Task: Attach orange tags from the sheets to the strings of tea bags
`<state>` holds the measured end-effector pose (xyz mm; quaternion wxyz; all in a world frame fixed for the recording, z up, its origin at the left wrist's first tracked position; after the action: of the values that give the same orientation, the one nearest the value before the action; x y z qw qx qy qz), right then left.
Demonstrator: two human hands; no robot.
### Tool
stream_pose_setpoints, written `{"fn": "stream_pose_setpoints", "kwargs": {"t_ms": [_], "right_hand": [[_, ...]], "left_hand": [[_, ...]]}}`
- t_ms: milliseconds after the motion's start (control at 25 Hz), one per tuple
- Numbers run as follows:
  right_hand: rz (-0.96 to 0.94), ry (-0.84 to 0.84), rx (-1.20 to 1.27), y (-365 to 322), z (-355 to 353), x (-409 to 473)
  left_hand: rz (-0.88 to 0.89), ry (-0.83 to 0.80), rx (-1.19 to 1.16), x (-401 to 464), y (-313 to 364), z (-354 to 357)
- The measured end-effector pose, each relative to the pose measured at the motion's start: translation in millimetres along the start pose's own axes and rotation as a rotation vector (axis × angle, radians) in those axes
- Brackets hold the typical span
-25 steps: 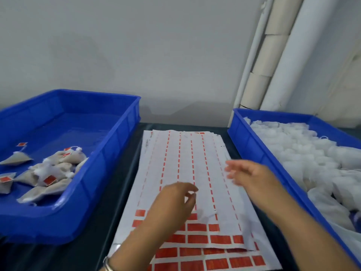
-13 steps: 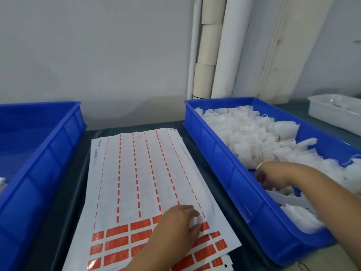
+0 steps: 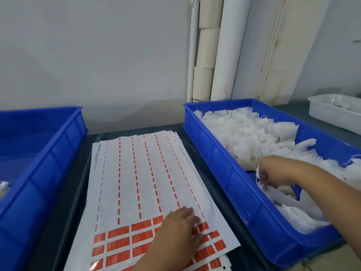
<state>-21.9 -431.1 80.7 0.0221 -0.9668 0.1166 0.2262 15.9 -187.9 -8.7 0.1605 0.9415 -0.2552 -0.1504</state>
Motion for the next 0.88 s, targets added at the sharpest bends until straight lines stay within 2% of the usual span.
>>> {"fn": "stream_pose_setpoints", "kwargs": {"t_ms": [120, 280, 440, 520, 640, 760, 880], "right_hand": [[0.012, 0.161, 0.017, 5, -30, -15], [0.053, 0.461, 0.031, -1, -84, -45], [-0.083, 0.773, 0.047, -50, -125, -80], [-0.162, 0.782, 0.057, -84, -127, -85], [-0.351, 0.683, 0.166, -143, -106, -77], [-0.568, 0.524, 0.291, -200, -69, -60], [-0.635, 0.484, 0.411, -219, -49, -47]], "left_hand": [[-0.015, -0.002, 0.005, 0, 1, 0], [-0.016, 0.037, -0.008, -1, 4, -4], [-0.038, 0.132, -0.19, -5, 8, -31], [-0.036, 0.273, -0.325, -11, 8, -60], [0.073, 0.487, -0.473, -29, 15, -109], [0.074, 0.492, -0.564, -30, 7, -131], [-0.026, 0.426, -0.509, -24, -12, -127]]}}
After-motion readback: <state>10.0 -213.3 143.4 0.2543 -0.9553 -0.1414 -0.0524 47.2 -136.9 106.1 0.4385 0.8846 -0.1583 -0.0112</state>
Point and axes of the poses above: each hand's wrist, its own x-axis towards the middle knuckle, its own z-axis out of the palm, y = z × x, the point moved 8 cm from there along x, towards the middle knuckle, and after that the axes turned 14 degrees about -z, right-handed, at the moved point
